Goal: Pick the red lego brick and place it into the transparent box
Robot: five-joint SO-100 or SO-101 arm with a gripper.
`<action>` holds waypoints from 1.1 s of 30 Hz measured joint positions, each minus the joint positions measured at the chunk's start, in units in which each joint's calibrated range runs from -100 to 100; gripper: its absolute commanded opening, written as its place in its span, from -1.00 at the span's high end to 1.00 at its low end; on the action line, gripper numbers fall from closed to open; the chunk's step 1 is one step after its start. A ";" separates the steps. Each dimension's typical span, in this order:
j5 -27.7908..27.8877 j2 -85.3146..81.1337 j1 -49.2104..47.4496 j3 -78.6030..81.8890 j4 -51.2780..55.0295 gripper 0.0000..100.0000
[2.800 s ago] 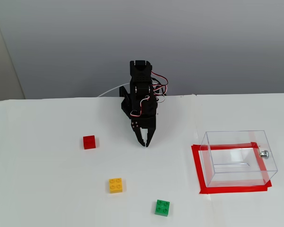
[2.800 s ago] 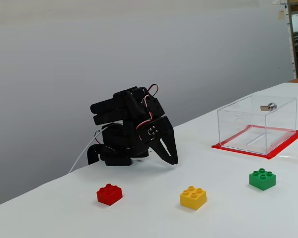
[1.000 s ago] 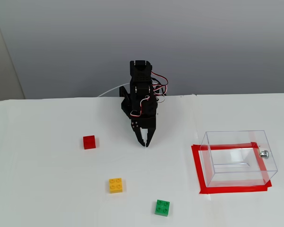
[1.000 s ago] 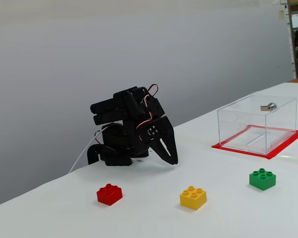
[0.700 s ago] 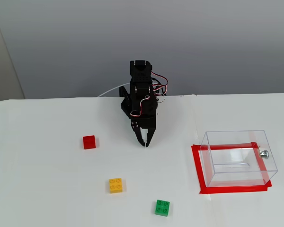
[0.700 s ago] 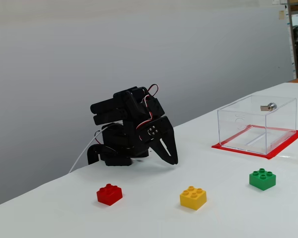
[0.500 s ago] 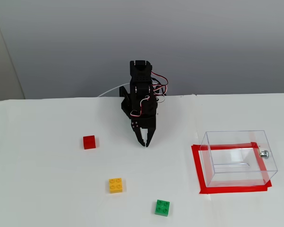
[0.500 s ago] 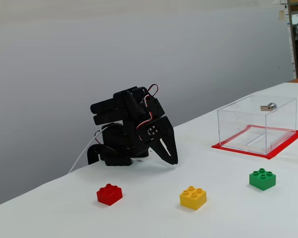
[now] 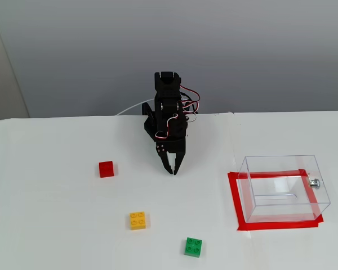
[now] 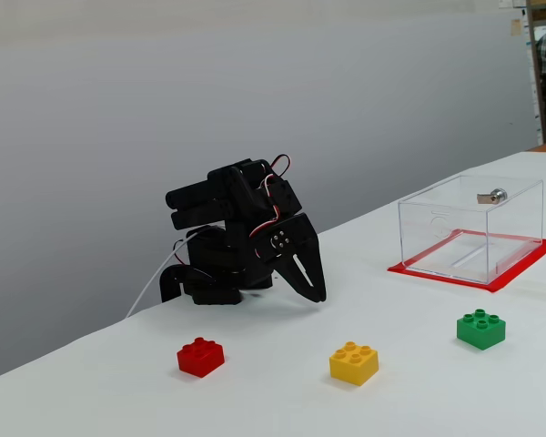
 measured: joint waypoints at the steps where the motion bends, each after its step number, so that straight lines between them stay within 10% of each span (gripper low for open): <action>1: 0.00 0.00 0.00 0.00 0.00 0.97; 33: -0.24 1.78 -0.53 -17.12 -5.74 0.97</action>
